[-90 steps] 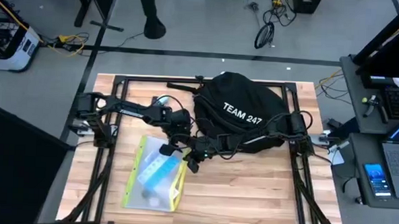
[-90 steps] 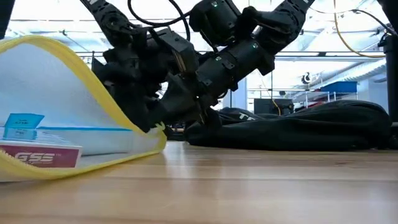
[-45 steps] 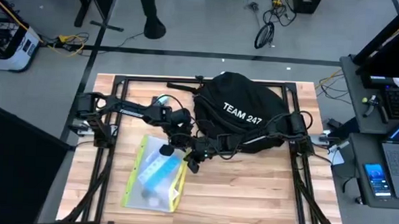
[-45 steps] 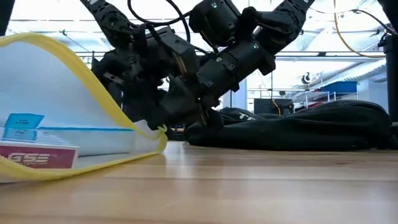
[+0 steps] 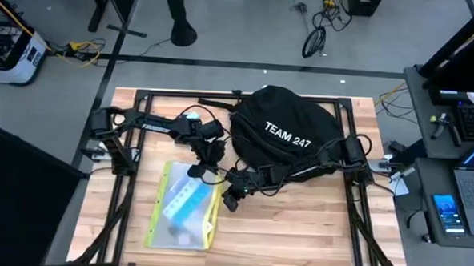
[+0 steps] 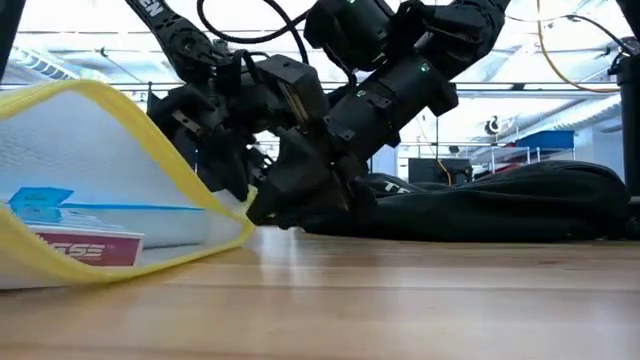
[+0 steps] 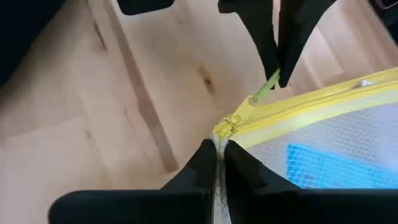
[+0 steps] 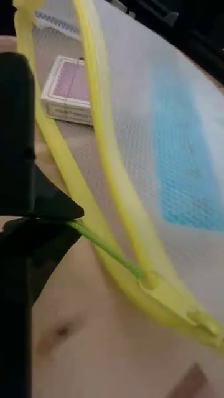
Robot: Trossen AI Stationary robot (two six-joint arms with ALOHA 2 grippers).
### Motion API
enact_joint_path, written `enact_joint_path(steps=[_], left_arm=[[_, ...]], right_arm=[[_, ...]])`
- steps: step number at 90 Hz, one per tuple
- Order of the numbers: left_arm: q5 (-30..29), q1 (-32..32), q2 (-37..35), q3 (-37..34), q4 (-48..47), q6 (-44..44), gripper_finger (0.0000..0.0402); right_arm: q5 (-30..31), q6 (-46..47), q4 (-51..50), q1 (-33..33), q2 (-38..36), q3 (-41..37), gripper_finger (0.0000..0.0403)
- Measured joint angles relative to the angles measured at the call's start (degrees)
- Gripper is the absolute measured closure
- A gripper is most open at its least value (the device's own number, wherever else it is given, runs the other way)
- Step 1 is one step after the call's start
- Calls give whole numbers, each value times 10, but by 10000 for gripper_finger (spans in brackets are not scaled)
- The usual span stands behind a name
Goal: Unpack backpack
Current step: Close the green zip bag
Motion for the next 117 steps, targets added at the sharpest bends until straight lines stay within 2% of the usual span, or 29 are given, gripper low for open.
enact_joint_path(steps=[12,39,62,95,107,117], left_arm=[[16,9,0,0,2,-17,401],[30,24,0,0,4,-30,401],[26,64,0,0,-2,-45,401],[5,141,-1,0,-30,-45,401],[4,147,-1,17,-48,-73,397],[3,130,-1,44,-87,-71,375]], right_arm=[[-17,26,-8,17,0,-8,403],[-8,83,-7,60,0,-15,403],[-63,166,-6,113,-3,-15,403],[-55,269,12,164,-6,-15,403],[-41,266,15,161,-6,-15,403],[-51,228,5,146,-8,-15,402]])
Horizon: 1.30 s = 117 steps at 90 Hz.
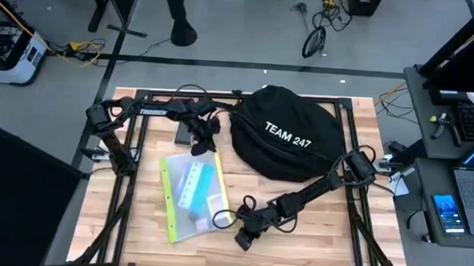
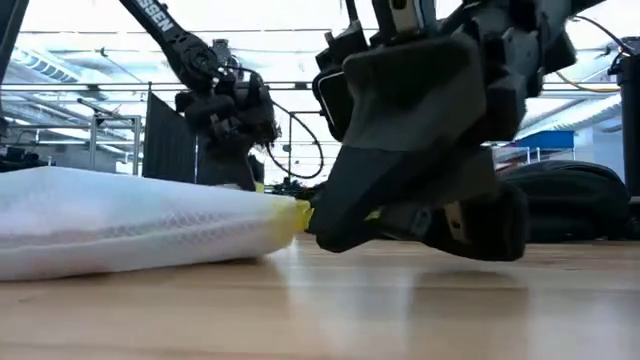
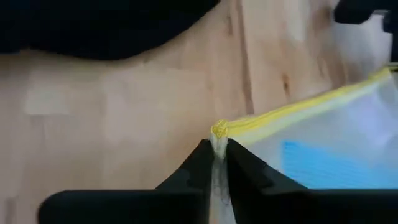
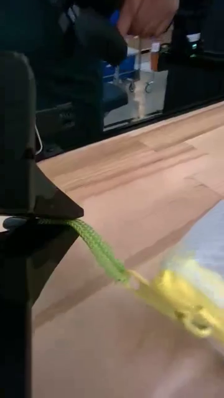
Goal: Unpack backpack
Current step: Close the green zip bag, then put the white charger adapter into the black backpack
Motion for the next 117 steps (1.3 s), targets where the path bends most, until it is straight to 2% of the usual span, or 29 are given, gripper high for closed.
enact_joint_path(steps=[17,27,36,46,59,64,76,93,105,117], left_arm=[[-10,-38,0,70,-93,28,298],[-79,-61,0,120,-153,48,249],[-158,-75,0,166,-191,47,219],[-231,-81,0,203,-197,42,203],[-255,-80,-1,231,-179,41,202],[-262,-76,-1,232,-173,41,201],[-293,-52,-1,232,-176,-1,201],[-318,11,0,232,-215,-90,201],[-331,70,0,230,-283,-128,201],[-329,124,0,225,-282,-139,201]], right_arm=[[6,-126,-108,-54,-60,0,373],[12,-224,-200,-104,-118,0,348],[41,-310,-295,-158,-186,0,328],[118,-405,-387,-223,-271,0,308],[272,-528,-450,-310,-354,0,282],[296,-573,-444,-344,-367,0,273],[253,-654,-413,-424,-365,0,255],[177,-724,-353,-504,-316,0,234],[116,-764,-301,-536,-278,0,223],[104,-799,-278,-550,-255,0,219]])
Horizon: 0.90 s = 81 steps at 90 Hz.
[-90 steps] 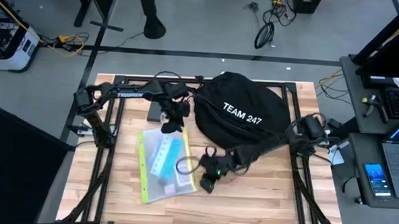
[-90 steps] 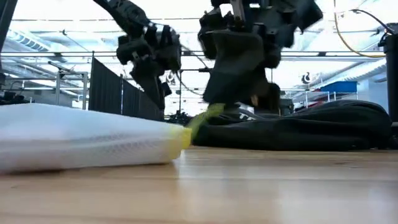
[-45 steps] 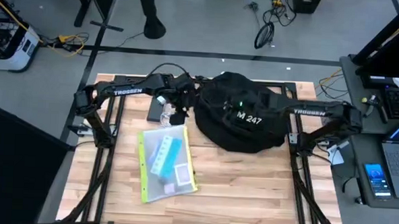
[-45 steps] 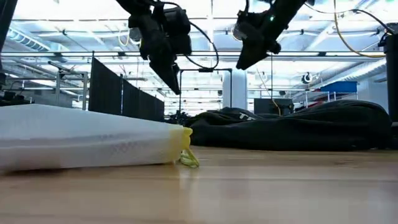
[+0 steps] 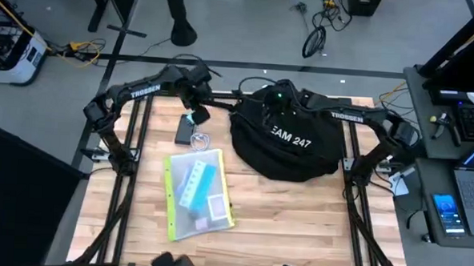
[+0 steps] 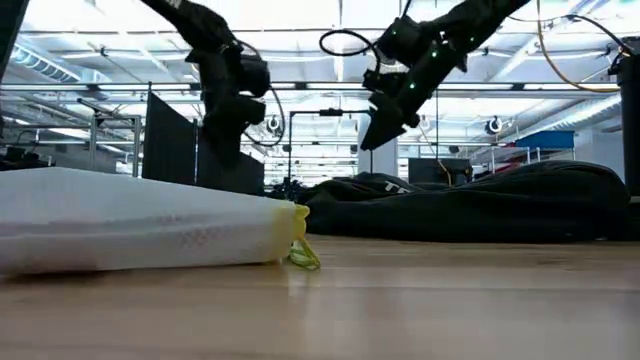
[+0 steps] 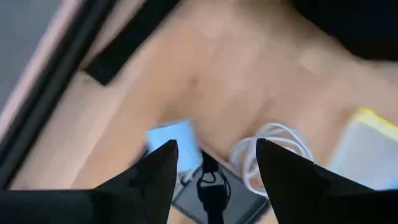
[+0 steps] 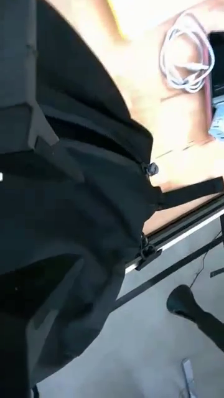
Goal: Unpack backpack
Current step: Put the white charger adapter into the black backpack
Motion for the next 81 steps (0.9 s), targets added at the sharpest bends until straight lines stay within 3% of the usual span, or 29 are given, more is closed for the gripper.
enact_joint_path(steps=[20,49,81], left_arm=[[5,64,27,0,-3,2,175],[12,60,124,0,-41,30,102],[-7,52,136,0,6,42,97]], right_arm=[[-7,-1,7,-12,10,0,219],[-10,9,-8,-17,10,0,220],[-10,6,-30,-21,10,0,220]])
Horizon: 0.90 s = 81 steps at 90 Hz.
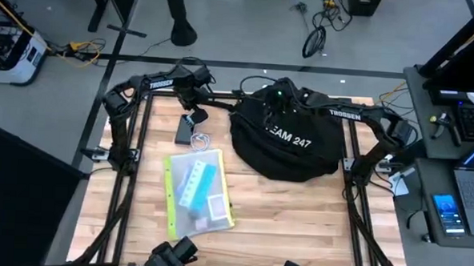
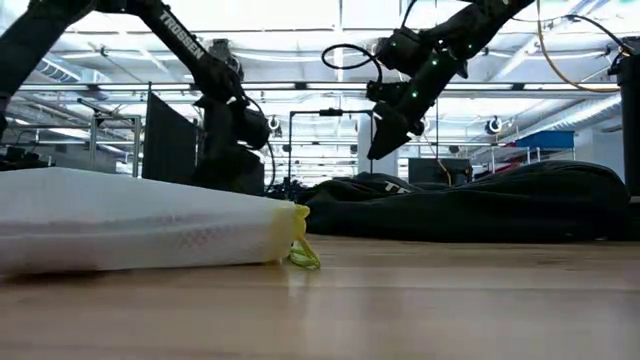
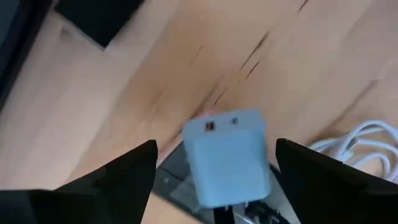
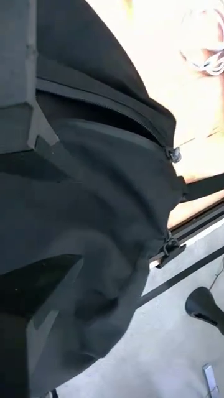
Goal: Unpack backpack
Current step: Put the white charger adapter into the black backpack
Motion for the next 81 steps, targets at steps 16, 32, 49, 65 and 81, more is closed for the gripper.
enact_joint_path(steps=[16,32,49,65,81], left_arm=[[-16,-3,29,0,-21,7,142],[-23,-4,39,2,-21,8,231],[-23,-11,33,10,-13,5,238],[-20,-20,18,32,-15,5,238],[-20,-29,7,40,-22,18,238]], right_arm=[[0,-4,-45,0,0,0,220],[1,-4,-81,-1,0,0,220],[0,-2,-137,8,19,0,220],[-4,-8,-161,47,45,0,220],[-3,2,-138,59,66,0,220]])
